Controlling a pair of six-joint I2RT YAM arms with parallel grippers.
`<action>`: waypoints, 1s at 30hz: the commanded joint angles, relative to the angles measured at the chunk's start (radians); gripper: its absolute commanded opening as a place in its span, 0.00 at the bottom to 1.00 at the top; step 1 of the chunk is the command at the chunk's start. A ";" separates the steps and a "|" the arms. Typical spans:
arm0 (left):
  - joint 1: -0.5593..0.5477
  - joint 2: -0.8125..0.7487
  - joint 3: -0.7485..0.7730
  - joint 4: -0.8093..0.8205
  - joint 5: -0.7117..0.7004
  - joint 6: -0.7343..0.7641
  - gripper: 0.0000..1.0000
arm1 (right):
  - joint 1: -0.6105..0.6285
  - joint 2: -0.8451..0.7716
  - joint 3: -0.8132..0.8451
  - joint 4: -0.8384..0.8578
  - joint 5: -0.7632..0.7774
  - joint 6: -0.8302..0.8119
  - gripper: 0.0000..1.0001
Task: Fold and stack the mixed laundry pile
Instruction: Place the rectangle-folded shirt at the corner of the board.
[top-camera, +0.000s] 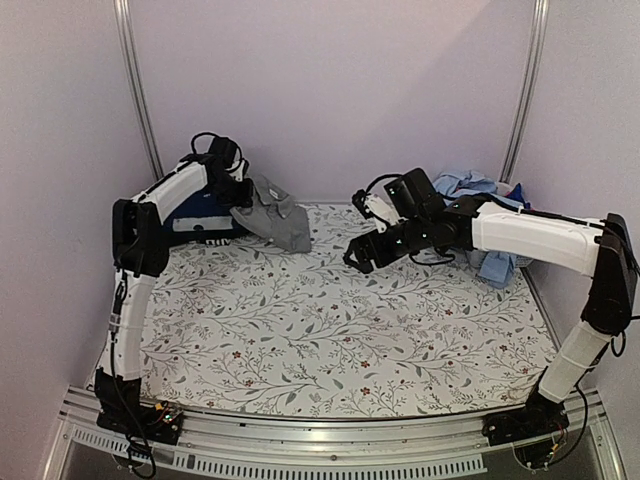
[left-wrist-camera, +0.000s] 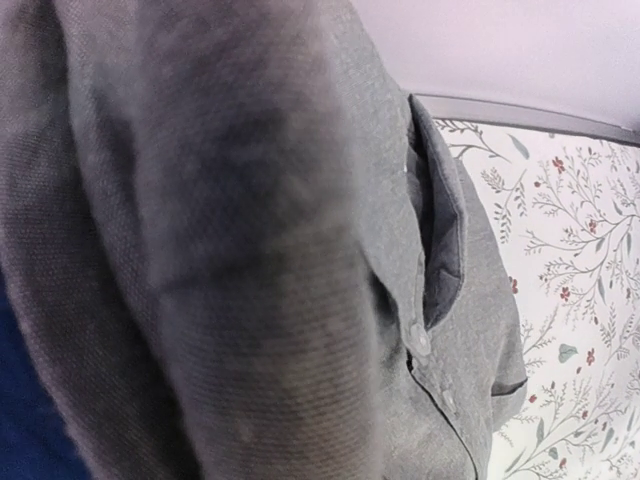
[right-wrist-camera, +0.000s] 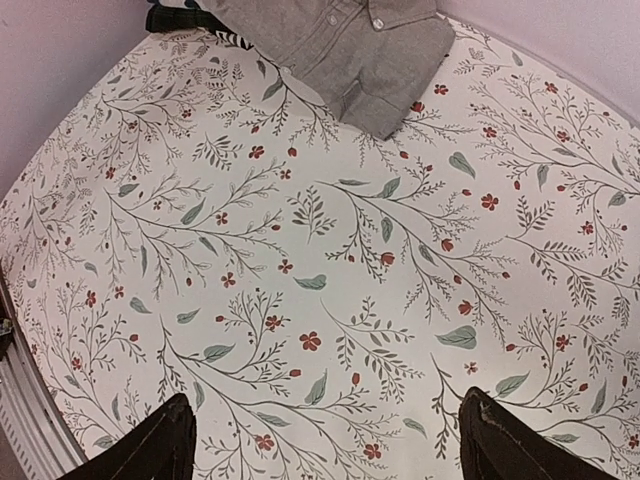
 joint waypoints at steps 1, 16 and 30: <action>0.015 -0.051 0.038 -0.027 -0.016 0.121 0.00 | -0.007 0.016 0.031 0.014 -0.023 0.013 0.90; 0.048 -0.267 0.018 0.026 0.001 0.235 0.00 | -0.009 0.127 0.129 0.008 -0.046 -0.022 0.91; 0.096 -0.307 -0.017 0.037 0.102 0.239 0.00 | -0.016 0.122 0.129 -0.015 -0.033 -0.027 0.91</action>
